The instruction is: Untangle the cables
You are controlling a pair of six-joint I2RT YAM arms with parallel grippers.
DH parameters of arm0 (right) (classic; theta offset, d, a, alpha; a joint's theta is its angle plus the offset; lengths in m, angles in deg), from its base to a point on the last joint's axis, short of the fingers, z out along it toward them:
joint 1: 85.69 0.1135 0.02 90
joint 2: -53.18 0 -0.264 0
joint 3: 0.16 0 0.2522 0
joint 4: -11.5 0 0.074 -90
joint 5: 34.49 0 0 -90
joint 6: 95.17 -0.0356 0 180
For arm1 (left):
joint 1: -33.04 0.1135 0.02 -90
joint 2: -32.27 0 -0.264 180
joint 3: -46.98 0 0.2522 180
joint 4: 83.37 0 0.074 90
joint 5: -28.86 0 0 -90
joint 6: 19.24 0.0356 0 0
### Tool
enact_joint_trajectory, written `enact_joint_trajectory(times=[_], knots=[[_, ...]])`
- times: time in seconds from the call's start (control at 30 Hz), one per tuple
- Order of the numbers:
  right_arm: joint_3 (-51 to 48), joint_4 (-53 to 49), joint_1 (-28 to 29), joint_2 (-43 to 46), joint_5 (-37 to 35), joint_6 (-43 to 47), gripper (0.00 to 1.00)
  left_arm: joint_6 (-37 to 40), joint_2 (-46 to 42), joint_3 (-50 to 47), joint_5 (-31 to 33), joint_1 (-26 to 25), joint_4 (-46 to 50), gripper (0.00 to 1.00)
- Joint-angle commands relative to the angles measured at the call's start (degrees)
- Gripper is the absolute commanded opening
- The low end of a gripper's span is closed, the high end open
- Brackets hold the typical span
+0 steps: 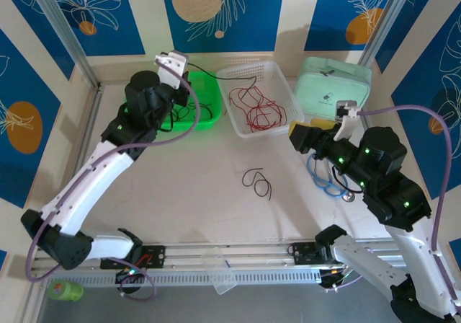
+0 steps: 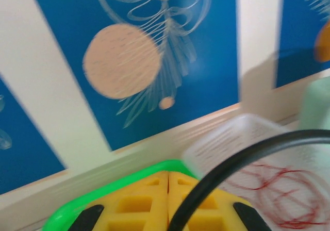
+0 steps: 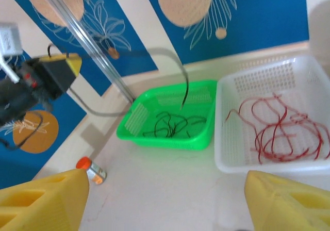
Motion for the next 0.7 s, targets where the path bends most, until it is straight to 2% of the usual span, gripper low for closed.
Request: enact_joint_trajectory(times=[0.0,0.17,0.4,0.5,0.67], knots=[[-4.0,-1.8,-0.2,1.0,4.4,-3.9,0.79,5.5,4.9,2.0,6.6,5.4,1.9,0.0],[-12.3,-1.6,-0.2,3.2,8.1,-9.0,0.79,5.6,12.6,4.1,5.2,12.7,-1.7,0.0],[-24.0,1.5,0.9,4.3,10.0,-15.4,0.79,9.9,24.7,5.2,6.5,17.2,-9.7,0.0],[-30.0,4.0,2.5,2.9,7.7,-18.3,0.78,9.3,30.4,5.7,6.8,18.4,-11.6,0.0],[-36.5,4.4,7.2,-5.1,-1.5,-23.1,0.77,8.5,39.2,7.0,9.2,19.2,-13.5,0.0]])
